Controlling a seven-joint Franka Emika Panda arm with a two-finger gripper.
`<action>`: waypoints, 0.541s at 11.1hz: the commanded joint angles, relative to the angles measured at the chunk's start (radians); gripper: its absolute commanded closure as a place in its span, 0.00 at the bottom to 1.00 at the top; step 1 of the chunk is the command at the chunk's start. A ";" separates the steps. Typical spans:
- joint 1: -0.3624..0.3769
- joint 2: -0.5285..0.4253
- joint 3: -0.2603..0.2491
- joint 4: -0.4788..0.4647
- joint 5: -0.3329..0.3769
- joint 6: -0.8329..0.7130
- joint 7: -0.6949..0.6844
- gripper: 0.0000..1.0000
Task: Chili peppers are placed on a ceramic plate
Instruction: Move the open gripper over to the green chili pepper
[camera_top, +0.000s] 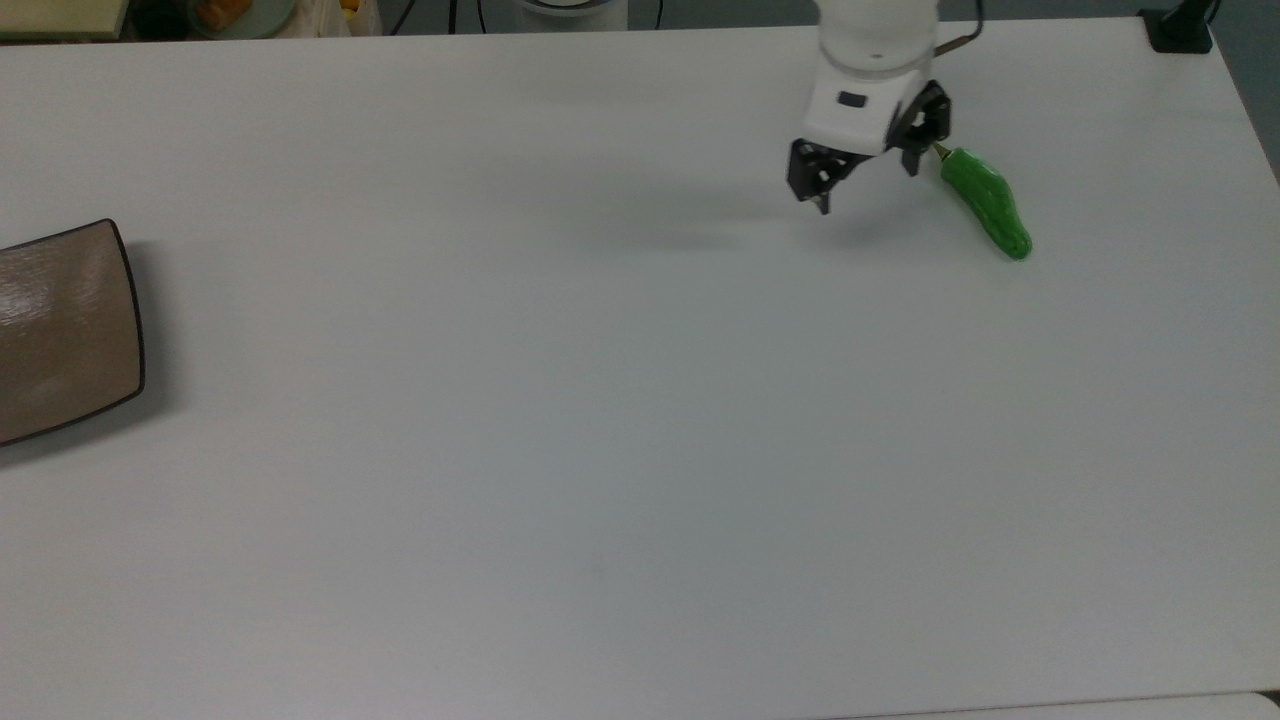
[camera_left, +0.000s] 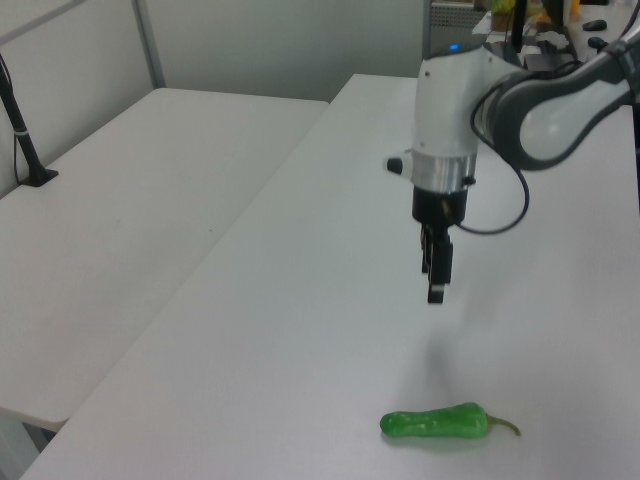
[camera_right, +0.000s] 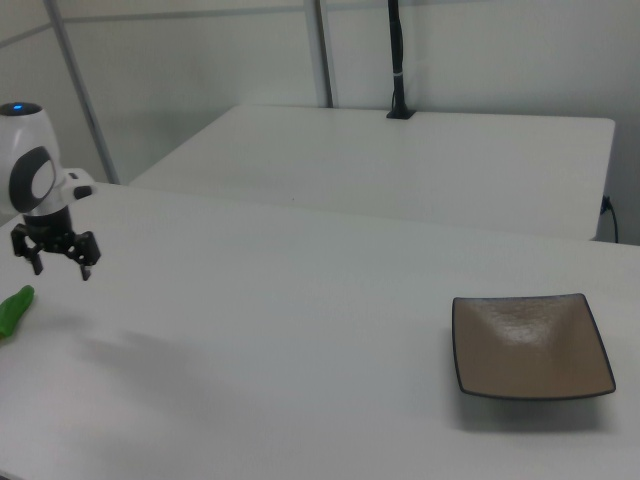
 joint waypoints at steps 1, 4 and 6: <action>0.064 0.033 0.040 0.014 0.003 0.046 0.034 0.00; 0.142 0.081 0.047 0.031 -0.005 0.103 0.113 0.00; 0.170 0.133 0.048 0.039 -0.034 0.148 0.135 0.00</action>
